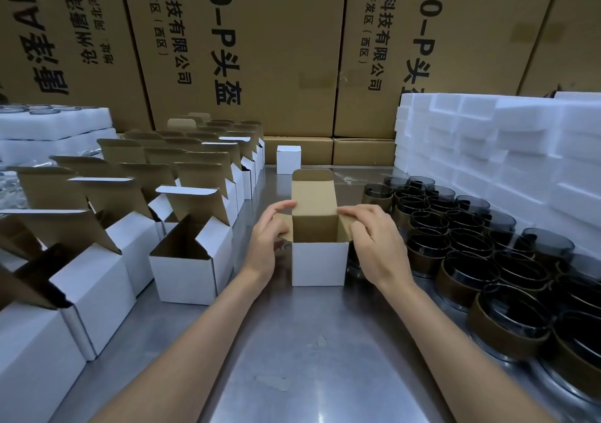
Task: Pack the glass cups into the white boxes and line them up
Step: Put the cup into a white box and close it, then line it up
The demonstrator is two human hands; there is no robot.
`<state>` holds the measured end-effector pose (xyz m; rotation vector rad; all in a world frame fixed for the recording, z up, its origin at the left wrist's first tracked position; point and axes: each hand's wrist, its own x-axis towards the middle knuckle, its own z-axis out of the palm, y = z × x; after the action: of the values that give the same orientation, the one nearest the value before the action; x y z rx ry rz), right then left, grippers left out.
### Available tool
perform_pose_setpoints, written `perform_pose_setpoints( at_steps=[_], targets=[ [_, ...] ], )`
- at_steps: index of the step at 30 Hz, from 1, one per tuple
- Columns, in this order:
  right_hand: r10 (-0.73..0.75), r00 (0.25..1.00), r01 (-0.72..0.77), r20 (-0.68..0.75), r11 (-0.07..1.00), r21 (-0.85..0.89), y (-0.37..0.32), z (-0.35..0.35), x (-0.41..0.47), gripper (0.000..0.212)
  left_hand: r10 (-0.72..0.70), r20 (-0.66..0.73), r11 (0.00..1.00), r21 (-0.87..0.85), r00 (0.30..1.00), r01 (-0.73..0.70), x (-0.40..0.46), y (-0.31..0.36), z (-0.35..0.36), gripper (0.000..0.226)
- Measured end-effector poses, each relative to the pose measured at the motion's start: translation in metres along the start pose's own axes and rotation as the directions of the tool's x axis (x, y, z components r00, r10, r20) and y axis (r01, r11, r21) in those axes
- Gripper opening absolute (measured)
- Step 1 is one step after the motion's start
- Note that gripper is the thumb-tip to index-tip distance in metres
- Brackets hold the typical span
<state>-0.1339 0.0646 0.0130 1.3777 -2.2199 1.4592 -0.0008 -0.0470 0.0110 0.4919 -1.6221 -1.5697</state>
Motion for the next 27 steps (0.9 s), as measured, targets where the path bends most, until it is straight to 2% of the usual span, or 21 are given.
perform_pose_setpoints(
  at_steps=[2, 6, 11, 16, 19, 23, 27],
  targets=[
    [0.008, 0.998, -0.005, -0.059, 0.998, 0.062, 0.002, 0.0, -0.001, 0.047, 0.04, 0.002, 0.999, 0.023, 0.999, -0.04, 0.0, -0.001, 0.0, 0.042],
    [0.155, 0.972, -0.1, -0.177, 0.954, 0.282, 0.004, -0.004, 0.003, 0.035, 0.125, 0.021, 0.987, 0.102, 0.992, -0.127, 0.001, -0.004, 0.001, 0.043],
    [0.153, 0.966, -0.098, -0.21, 0.963, 0.251, 0.003, -0.009, 0.005, 0.031, 0.233, 0.1, 0.942, 0.223, 0.967, -0.25, -0.005, -0.006, 0.004, 0.078],
    [0.167, 0.957, -0.102, -0.237, 0.959, 0.263, 0.007, -0.009, 0.006, 0.03, 0.202, 0.202, 0.926, 0.28, 0.958, -0.254, -0.005, -0.012, 0.005, 0.106],
    [0.142, 0.958, -0.072, -0.249, 0.96, 0.269, 0.007, -0.01, 0.006, 0.029, 0.143, 0.16, 0.942, 0.28, 0.977, -0.184, -0.003, -0.011, 0.004, 0.104],
    [0.079, 0.974, -0.027, -0.212, 0.972, 0.235, 0.007, -0.012, 0.004, 0.028, 0.085, 0.068, 0.974, 0.203, 0.994, -0.098, 0.004, -0.013, 0.001, 0.086],
    [-0.017, 0.999, 0.018, -0.049, 1.0, 0.021, 0.007, -0.02, 0.004, 0.017, 0.058, 0.015, 0.987, 0.152, 0.998, -0.06, 0.006, -0.015, 0.0, 0.076]
  ],
)
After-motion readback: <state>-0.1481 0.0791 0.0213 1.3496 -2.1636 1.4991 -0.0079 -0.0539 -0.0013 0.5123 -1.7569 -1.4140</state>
